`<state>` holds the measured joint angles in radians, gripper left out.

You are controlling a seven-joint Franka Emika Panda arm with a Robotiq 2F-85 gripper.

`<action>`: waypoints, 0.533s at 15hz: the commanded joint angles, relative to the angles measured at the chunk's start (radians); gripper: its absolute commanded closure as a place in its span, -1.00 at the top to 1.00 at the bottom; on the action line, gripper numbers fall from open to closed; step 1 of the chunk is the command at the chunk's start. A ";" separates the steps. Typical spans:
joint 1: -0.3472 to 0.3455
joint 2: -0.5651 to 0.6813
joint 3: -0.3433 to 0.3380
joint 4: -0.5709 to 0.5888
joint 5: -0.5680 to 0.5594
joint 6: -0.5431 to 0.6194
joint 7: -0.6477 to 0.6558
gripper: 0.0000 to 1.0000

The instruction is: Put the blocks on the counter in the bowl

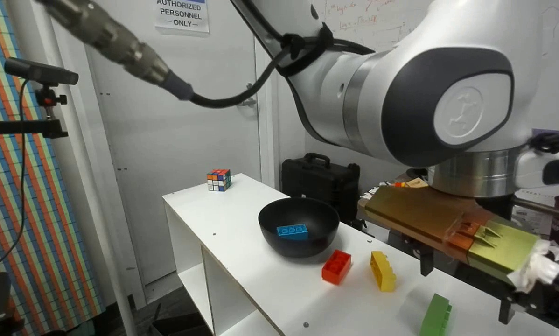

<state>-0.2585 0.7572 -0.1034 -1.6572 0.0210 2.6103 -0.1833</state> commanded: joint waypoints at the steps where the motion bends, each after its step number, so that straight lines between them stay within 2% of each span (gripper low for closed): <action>1: -0.032 0.048 0.030 0.081 0.000 -0.066 -0.040 1.00; 5: -0.043 0.103 0.040 0.140 -0.001 -0.142 -0.056 1.00; 8: -0.037 0.142 0.036 0.172 -0.007 -0.156 -0.055 1.00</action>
<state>-0.2891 0.8481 -0.0771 -1.5594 0.0211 2.4871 -0.2210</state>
